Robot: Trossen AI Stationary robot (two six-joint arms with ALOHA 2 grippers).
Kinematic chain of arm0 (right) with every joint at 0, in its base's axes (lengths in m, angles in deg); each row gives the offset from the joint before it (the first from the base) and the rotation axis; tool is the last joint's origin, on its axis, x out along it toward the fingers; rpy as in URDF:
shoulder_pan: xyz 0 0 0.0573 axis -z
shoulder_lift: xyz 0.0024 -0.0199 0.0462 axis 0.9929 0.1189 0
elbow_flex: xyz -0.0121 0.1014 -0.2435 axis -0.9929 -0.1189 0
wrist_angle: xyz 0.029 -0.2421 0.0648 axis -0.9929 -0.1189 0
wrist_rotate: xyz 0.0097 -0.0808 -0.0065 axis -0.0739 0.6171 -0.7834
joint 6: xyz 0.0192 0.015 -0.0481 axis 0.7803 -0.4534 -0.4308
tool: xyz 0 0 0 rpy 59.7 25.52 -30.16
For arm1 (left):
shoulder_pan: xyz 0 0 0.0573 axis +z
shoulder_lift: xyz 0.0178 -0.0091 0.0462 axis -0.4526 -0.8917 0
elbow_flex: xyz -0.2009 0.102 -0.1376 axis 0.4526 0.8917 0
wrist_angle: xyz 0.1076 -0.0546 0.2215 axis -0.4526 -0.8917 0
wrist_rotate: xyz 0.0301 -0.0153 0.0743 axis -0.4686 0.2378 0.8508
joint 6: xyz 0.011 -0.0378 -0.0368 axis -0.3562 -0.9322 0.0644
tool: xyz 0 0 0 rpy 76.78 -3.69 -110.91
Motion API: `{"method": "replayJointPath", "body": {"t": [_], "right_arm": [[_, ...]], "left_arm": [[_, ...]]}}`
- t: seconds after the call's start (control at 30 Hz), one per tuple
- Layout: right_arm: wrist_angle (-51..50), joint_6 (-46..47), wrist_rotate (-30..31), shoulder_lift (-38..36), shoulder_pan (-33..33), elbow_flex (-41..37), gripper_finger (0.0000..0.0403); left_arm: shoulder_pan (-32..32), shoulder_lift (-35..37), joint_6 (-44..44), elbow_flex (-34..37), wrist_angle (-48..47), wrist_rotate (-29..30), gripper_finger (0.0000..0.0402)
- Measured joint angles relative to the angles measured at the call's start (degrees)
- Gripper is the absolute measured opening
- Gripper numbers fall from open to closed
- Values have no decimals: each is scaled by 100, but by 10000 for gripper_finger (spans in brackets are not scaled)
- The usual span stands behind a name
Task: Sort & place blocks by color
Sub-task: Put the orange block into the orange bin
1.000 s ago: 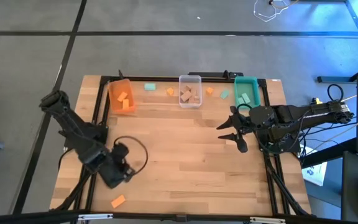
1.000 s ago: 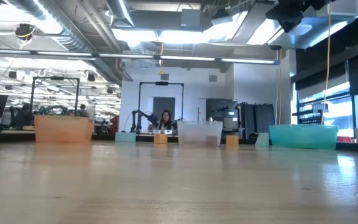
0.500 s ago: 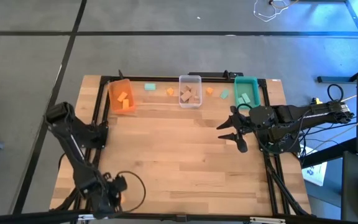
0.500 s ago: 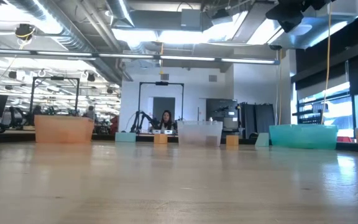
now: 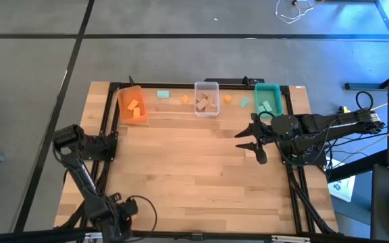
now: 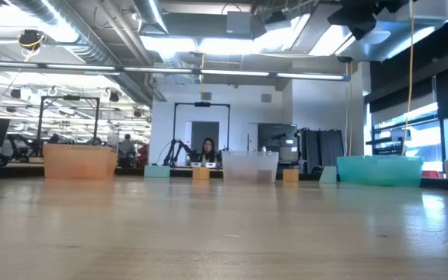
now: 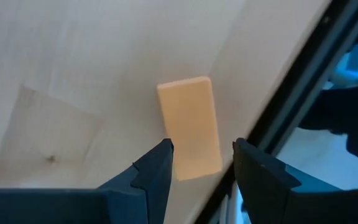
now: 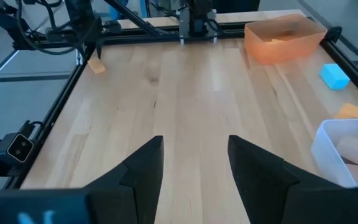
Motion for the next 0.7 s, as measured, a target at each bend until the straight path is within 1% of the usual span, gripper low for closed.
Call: {"method": "replayJointPath", "body": {"t": [0.2,0.53,0.6,0.7], "right_arm": [[72,99,2,1,0,-2,181],[64,151,2,1,0,-2,181],[60,151,2,1,0,-2,181],[42,151,4,1,0,-2,181]], "left_arm": [[2,-6,-90,0,-108,242,159],[3,-44,-122,0,-50,477,159],[9,-136,-119,0,-28,458,159],[9,-305,-118,0,-30,243,159]]}}
